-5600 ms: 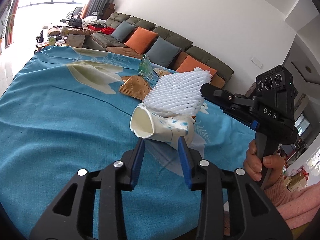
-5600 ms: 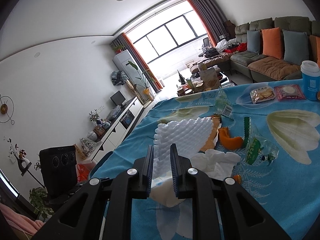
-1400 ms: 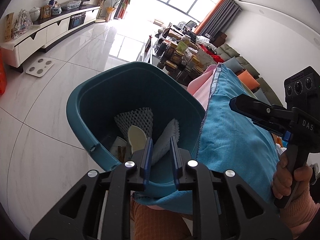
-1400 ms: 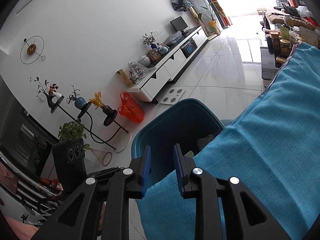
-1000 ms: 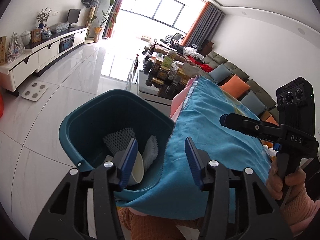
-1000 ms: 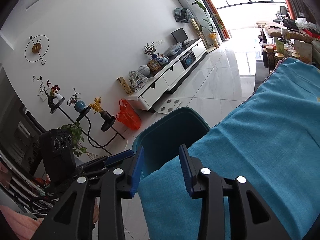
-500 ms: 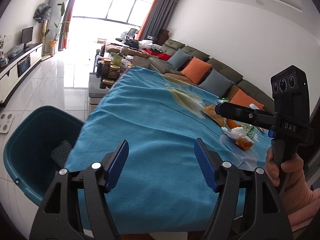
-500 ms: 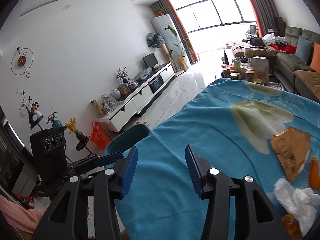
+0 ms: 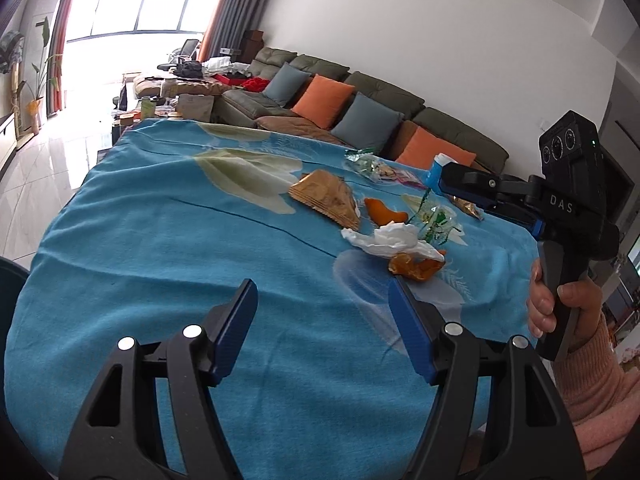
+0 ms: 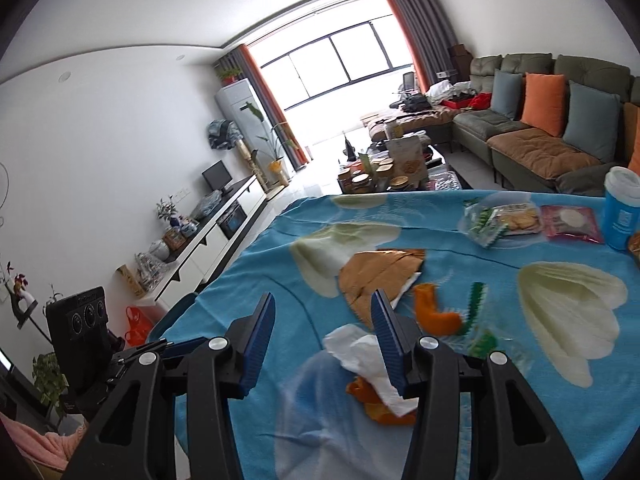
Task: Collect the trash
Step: 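Move both open tools back to the trash on the table, then grasp a gold foil wrapper with the left tool while the right tool grasps a green plastic bag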
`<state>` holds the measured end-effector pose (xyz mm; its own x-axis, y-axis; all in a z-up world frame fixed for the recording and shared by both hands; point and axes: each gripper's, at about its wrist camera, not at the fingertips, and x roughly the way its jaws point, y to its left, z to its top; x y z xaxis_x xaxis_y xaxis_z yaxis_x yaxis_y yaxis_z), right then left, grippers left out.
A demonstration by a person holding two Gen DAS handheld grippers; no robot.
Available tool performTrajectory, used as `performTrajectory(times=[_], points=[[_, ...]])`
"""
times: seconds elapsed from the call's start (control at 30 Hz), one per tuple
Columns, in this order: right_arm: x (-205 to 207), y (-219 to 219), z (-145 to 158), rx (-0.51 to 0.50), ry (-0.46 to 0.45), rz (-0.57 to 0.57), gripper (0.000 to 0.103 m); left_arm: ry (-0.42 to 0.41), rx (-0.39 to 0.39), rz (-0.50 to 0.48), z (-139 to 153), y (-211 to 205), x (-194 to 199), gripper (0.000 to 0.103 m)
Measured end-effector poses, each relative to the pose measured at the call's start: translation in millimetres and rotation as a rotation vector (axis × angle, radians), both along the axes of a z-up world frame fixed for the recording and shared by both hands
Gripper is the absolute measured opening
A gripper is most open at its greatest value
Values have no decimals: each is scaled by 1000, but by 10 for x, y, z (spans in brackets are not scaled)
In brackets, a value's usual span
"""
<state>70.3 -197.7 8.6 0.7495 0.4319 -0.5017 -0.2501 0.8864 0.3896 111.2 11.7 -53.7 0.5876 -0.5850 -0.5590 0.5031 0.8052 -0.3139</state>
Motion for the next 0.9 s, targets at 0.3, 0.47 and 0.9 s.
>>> performTrajectory(times=[0.3, 0.47, 0.9], points=[[319, -607, -21, -32, 23, -112, 48, 17, 39, -62, -6, -452, 185, 67], [678, -804, -134, -54, 82, -128, 48, 33, 52, -44, 55, -502, 487, 67], [1346, -886, -473, -38, 225, -111, 54, 83, 122, -21, 63, -772, 1369, 67]])
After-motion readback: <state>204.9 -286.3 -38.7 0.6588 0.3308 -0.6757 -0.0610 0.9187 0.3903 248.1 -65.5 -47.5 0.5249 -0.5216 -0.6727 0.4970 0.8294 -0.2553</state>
